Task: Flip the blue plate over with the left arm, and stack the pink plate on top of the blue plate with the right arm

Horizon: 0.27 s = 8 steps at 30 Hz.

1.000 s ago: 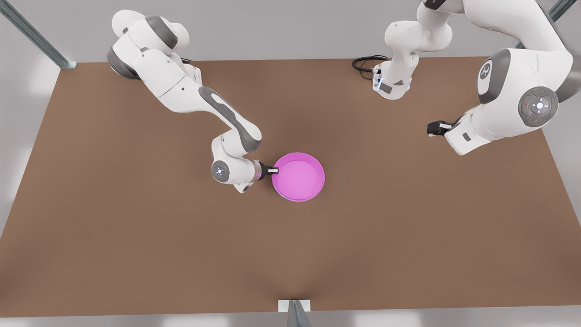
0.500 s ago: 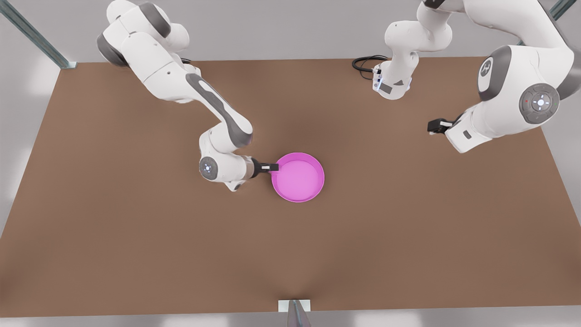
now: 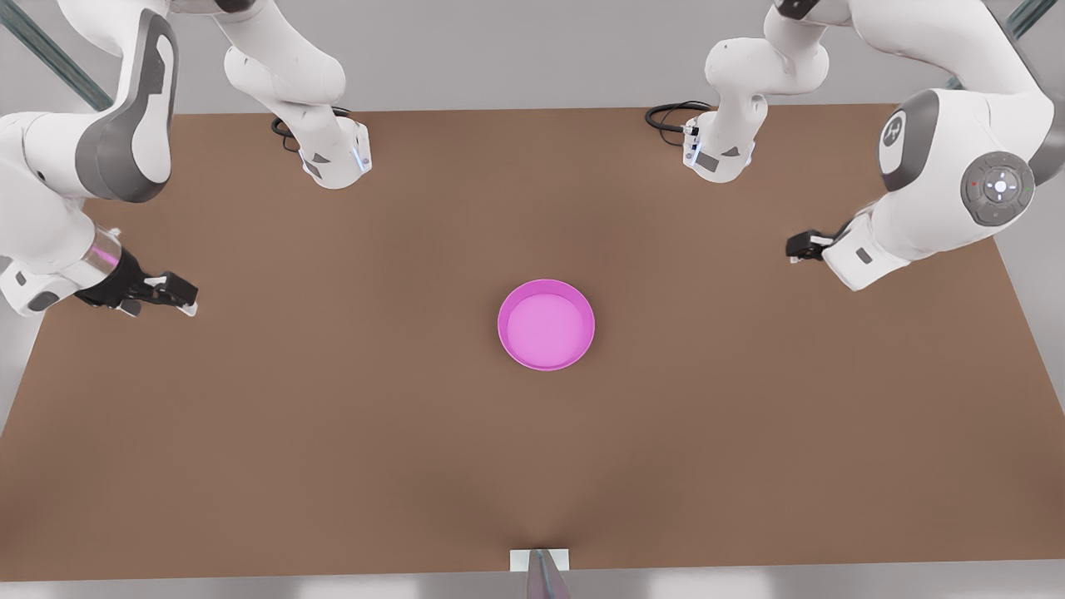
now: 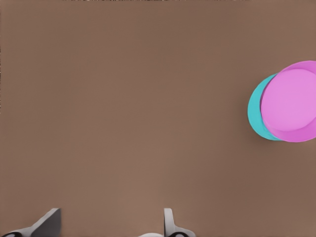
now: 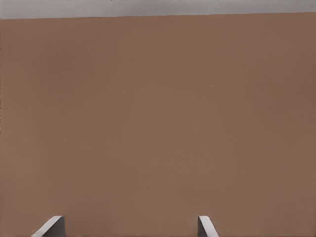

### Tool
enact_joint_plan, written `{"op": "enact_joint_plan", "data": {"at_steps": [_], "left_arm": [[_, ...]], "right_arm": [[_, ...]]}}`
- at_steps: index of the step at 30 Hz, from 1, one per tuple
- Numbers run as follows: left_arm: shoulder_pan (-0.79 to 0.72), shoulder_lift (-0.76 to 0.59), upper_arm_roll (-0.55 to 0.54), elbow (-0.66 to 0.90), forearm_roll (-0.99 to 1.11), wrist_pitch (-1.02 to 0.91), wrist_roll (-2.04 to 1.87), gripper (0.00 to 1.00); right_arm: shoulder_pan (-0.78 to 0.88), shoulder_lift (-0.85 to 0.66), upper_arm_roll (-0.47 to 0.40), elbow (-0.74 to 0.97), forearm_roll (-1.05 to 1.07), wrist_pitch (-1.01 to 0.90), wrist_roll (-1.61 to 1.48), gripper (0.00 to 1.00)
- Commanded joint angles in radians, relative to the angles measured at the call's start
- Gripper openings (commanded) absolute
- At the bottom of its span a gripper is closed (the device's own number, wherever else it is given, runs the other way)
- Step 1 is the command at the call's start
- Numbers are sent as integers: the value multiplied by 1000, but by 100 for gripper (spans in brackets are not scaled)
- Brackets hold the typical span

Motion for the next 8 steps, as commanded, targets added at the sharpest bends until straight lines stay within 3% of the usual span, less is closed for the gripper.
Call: {"op": "enact_joint_plan", "data": {"at_steps": [1, 8], "left_arm": [[2, 0, 0, 0, 0, 0, 0, 100], [2, 1, 2, 0, 0, 0, 1, 100]], "right_arm": [[1, 3, 0, 0, 0, 0, 0, 100], [7, 4, 0, 2, -6, -2, -36, 100]]}}
